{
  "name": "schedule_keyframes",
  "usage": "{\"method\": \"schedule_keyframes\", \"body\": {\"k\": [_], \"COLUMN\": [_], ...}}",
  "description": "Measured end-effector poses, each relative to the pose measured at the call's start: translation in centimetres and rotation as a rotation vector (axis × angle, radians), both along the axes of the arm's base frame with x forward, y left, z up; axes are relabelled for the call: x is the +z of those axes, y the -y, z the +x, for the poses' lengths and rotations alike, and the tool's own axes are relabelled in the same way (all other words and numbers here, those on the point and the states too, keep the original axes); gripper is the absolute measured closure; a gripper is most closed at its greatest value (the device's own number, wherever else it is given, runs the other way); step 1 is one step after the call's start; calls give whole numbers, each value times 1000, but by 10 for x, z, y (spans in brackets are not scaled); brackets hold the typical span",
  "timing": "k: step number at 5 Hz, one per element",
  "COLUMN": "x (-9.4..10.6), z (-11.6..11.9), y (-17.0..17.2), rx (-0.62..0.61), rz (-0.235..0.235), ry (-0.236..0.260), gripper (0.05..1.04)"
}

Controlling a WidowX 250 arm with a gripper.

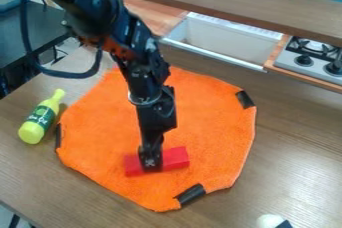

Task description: Take out the red figure from edge of the cloth

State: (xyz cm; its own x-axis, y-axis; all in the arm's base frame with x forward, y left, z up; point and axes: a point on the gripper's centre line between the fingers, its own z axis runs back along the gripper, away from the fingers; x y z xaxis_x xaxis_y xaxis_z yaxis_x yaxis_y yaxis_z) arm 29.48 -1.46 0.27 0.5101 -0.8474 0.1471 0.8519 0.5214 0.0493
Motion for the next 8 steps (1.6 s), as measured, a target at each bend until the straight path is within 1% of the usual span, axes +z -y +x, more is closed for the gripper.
{"method": "schedule_keyframes", "body": {"k": [2, 3, 4, 5, 6, 7, 8], "x": [-5, -10, -11, -11, -12, 6, 37], "z": [0, -2, -3, -5, -8, -5, 7], "y": [5, 4, 3, 2, 2, 0, -1], "rx": [6, 19, 19, 8, 21, 43, 111], "rz": [18, 22, 29, 33, 14, -19, -78], "ry": [35, 27, 25, 12, -10, -2, 25], "gripper": [84, 144, 402, 559, 560, 560, 560]}}
